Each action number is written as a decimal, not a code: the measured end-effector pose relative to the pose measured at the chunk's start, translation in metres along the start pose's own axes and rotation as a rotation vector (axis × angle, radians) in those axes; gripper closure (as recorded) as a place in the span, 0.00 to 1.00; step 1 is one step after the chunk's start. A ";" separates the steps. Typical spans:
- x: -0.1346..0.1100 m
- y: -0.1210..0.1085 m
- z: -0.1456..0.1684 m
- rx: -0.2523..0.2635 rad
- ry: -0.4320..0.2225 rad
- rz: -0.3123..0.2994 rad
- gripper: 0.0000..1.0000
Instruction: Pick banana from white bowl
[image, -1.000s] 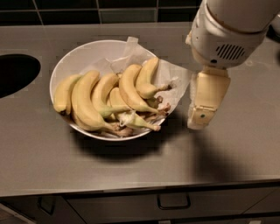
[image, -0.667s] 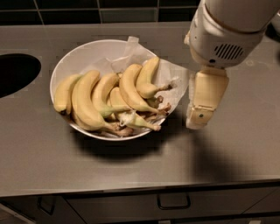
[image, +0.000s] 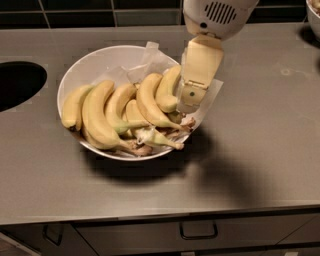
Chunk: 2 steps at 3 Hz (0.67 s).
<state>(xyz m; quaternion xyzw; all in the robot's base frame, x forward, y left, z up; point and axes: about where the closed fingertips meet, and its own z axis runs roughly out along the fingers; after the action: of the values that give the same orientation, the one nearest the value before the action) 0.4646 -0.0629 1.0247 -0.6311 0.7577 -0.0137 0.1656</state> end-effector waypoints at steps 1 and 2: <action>0.000 0.000 0.000 0.000 0.000 0.000 0.00; 0.000 0.000 0.007 -0.016 0.039 0.070 0.00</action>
Offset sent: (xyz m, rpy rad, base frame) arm -0.0117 -0.0018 -0.0477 -0.1493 0.3003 -0.4049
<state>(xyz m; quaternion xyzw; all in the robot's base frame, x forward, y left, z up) 0.4660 -0.0617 1.0180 -0.6052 0.7825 -0.0143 0.1460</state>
